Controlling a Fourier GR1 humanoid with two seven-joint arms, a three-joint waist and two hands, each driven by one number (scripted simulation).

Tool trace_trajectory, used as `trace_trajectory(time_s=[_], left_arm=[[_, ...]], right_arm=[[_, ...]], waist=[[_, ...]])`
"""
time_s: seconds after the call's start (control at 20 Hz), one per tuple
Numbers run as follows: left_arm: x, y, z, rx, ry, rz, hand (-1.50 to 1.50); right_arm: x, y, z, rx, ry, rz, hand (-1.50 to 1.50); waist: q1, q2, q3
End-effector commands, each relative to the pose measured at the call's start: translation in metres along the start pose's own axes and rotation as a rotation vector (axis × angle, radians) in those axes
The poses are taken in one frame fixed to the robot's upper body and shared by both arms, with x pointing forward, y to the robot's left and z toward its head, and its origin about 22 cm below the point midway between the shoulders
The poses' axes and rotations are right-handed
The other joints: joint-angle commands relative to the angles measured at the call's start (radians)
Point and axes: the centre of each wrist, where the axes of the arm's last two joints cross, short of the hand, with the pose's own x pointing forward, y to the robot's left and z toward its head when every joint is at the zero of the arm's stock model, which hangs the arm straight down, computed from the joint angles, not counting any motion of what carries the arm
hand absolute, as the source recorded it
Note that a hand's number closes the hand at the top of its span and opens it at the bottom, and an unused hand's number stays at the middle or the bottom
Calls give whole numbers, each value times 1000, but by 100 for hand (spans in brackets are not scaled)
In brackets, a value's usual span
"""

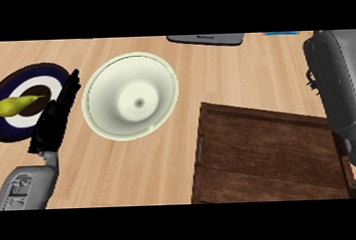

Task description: Pick the tomato from the tray and place it in the tiered basket

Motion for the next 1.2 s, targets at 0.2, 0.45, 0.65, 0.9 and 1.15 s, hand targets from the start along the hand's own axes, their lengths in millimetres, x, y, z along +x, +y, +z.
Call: trace_trajectory(time_s=[0.2,0.45,0.65,0.9,1.15], left_arm=[[-5,2,8,38,22,-4,0],[-12,16,11,48,25,-10,0],[-22,11,8,56,39,5,0],[-26,15,13,49,54,4,0],[-11,10,9,42,46,-3,0]], right_arm=[[46,-9,-5,-18,160,4,150],[24,-2,-51,12,137,66,150],[6,2,-74,-30,133,148,150],[-25,18,-92,-85,167,393,150],[-39,8,-114,-108,208,480,150]], waist=[[-40,-14,3],[-47,-9,4],[-54,-4,3],[-67,-10,3],[-71,-15,4]])
